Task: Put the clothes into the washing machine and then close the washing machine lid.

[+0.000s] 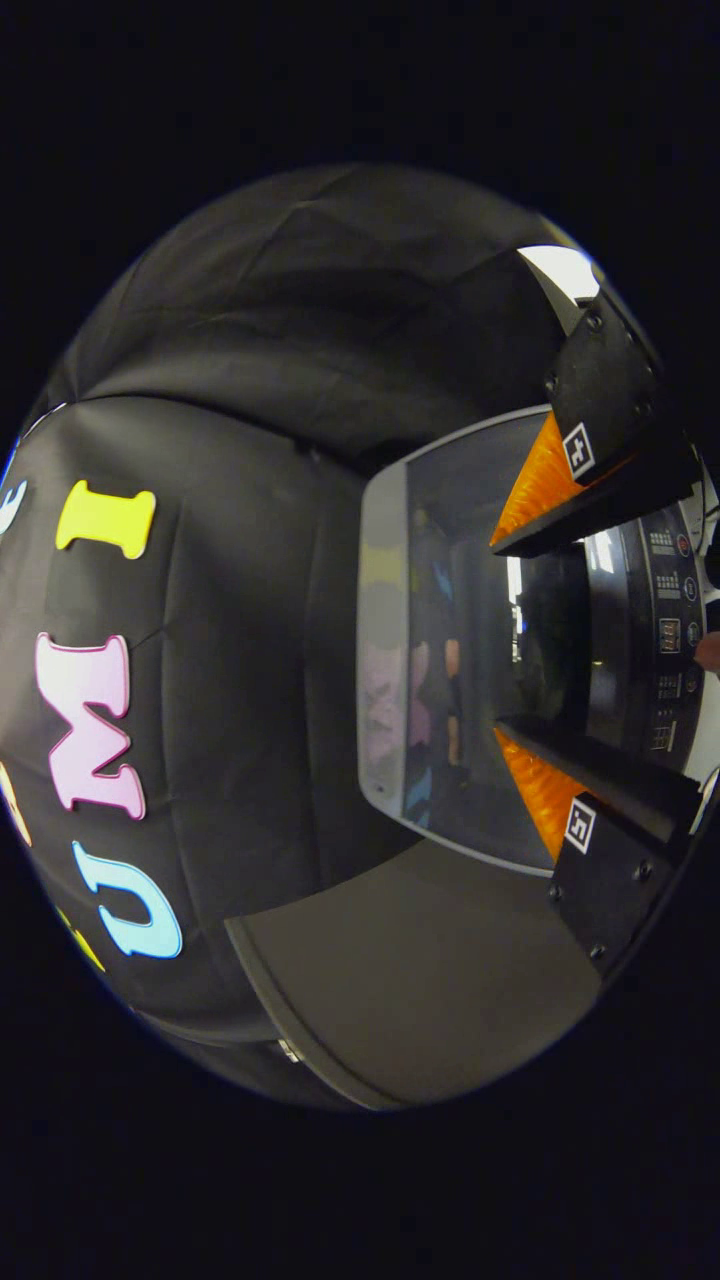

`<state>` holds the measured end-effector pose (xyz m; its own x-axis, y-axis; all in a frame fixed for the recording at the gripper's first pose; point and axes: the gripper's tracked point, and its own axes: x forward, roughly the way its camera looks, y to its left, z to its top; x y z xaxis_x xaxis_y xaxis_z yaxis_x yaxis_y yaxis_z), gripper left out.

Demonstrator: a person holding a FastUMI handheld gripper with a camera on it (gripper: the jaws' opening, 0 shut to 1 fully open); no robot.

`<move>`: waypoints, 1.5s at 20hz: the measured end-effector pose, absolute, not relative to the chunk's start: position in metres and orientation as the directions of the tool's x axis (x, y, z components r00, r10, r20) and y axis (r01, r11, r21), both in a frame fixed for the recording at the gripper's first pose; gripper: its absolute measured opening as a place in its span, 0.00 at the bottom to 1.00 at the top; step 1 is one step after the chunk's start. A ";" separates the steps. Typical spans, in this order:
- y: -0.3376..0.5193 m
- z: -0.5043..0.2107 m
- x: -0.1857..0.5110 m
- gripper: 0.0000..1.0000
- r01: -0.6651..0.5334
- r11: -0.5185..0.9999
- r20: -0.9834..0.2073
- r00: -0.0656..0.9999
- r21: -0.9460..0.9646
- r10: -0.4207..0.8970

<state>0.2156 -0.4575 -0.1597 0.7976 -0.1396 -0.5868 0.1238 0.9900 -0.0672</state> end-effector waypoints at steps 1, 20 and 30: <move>-0.461 -0.167 0.214 0.99 0.132 0.989 -0.597 0.789 -0.066 -0.146; -0.444 -0.016 0.210 0.99 0.088 0.994 -0.375 0.925 0.058 -0.060; -0.435 0.141 0.175 0.99 0.015 0.997 -0.002 1.000 0.082 -0.015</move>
<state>0.1746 -0.4348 0.1415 0.9999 -0.0149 -0.0017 0.0149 0.9966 0.0816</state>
